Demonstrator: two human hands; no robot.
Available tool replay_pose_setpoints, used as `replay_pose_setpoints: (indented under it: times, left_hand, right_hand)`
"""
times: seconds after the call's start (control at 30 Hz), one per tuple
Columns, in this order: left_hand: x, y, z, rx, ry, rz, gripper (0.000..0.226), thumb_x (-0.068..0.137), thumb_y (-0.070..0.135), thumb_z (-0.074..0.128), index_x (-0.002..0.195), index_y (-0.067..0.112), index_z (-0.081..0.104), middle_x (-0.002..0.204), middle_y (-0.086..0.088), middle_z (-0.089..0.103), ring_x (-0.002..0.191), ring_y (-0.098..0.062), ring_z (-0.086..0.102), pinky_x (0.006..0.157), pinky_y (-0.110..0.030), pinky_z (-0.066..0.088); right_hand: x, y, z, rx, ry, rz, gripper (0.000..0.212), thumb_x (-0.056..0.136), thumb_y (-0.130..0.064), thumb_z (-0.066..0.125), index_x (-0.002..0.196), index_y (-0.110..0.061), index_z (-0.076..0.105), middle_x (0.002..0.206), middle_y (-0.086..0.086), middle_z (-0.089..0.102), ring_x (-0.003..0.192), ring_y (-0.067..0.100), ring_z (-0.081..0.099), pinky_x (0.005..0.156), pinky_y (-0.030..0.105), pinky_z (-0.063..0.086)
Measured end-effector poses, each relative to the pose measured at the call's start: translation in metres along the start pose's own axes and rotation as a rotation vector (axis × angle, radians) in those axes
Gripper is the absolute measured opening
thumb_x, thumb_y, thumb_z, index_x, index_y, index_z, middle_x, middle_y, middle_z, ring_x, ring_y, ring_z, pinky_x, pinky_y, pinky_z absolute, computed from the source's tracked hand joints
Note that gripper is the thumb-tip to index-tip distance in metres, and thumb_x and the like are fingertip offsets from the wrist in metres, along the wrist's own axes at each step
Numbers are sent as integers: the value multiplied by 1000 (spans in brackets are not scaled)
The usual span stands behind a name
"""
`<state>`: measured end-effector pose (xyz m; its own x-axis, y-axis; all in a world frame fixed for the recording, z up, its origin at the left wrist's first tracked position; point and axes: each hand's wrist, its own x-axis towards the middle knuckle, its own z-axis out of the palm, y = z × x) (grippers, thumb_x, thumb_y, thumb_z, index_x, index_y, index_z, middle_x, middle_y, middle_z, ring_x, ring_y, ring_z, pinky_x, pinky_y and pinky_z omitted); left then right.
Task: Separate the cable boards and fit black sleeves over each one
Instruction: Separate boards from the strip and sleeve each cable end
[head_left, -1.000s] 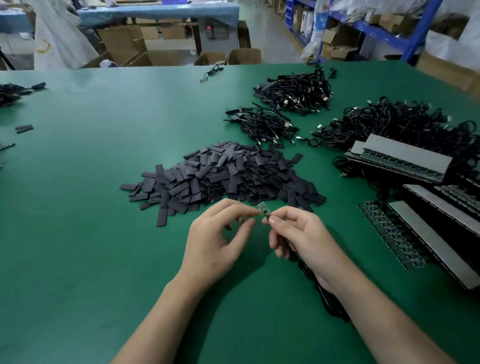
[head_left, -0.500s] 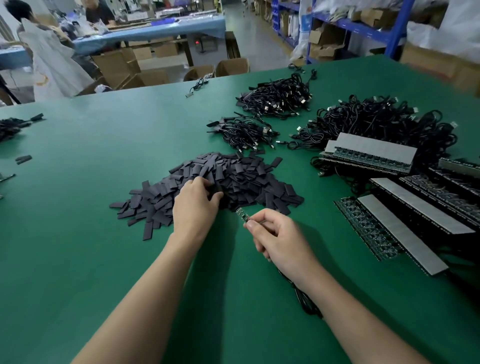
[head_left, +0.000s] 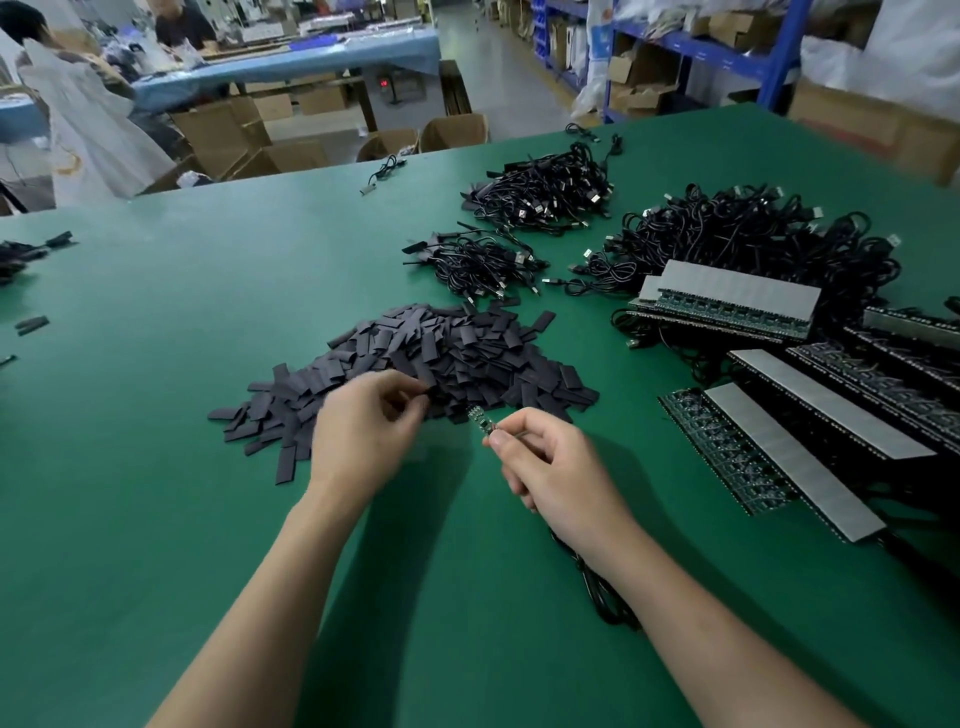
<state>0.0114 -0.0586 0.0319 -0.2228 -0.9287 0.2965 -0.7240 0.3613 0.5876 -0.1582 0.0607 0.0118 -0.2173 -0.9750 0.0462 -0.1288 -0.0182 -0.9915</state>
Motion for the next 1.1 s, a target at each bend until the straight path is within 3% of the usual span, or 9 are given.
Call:
replay_pose_setpoints:
  times: [0.13,0.23,0.4,0.5,0.63,0.73,0.9,1.0,1.1]
  left_hand:
    - [-30,7,-7,-595,-394,0,16,94,13,73,91,28,76,81,6,73,71,-8,63,68,-21,51]
    - [-45,6,-5,-714,-505,31,23,95,11,69,96,32,79,80,7,74,71,-6,62,70,-17,51]
    - [-53,1,4,-823,-433,0,15,90,18,74,100,28,77,79,4,68,68,-9,59,68,-20,49]
    - [-55,-2,7,-697,-338,81,11,89,25,75,98,30,78,87,5,76,79,-12,69,77,-29,55]
    - [-60,-3,6,-439,-158,349,26,82,31,85,107,24,79,90,15,70,78,-5,64,72,-16,47]
    - [-62,-3,7,-351,-84,411,26,83,29,85,108,23,78,89,14,67,77,-2,60,71,-15,44]
    - [-58,-3,5,-495,-62,293,20,82,23,84,102,19,81,95,11,74,89,-10,68,68,-20,47]
    - [-56,-7,4,-591,-86,151,20,80,20,85,99,27,81,98,13,76,95,-13,69,70,-31,50]
    - [-55,-10,4,-656,-116,82,22,81,15,84,98,29,80,98,15,76,96,-11,70,72,-30,50]
  right_hand:
    - [1,-1,-3,82,5,-11,17,103,-28,61,88,-20,62,61,-5,46,58,17,38,56,37,32]
    - [2,0,-3,172,-49,7,17,97,-32,64,85,-20,63,59,-10,42,52,10,32,50,30,28]
    - [1,4,-2,100,-130,-3,16,97,-31,64,84,-26,72,60,-15,55,51,-3,42,50,11,34]
    - [2,6,-2,40,-111,-33,14,96,-31,64,86,-26,73,59,-17,58,50,-4,46,51,9,35]
    - [2,9,1,-39,-40,-79,14,94,-35,63,86,-29,73,60,-15,61,49,-4,47,50,8,34]
    - [1,8,3,-25,-55,-83,15,94,-36,62,87,-27,73,61,-15,61,49,-4,47,49,7,34]
    - [2,2,0,36,-25,-12,35,91,-57,57,82,-24,67,57,-13,37,52,10,31,51,27,28]
    - [2,-2,-2,75,-44,32,34,98,-46,48,74,-26,62,58,-9,33,55,13,29,52,29,27]
    - [1,-3,-3,-12,-104,14,32,97,-38,50,71,-19,54,56,-13,32,53,9,28,52,27,26]
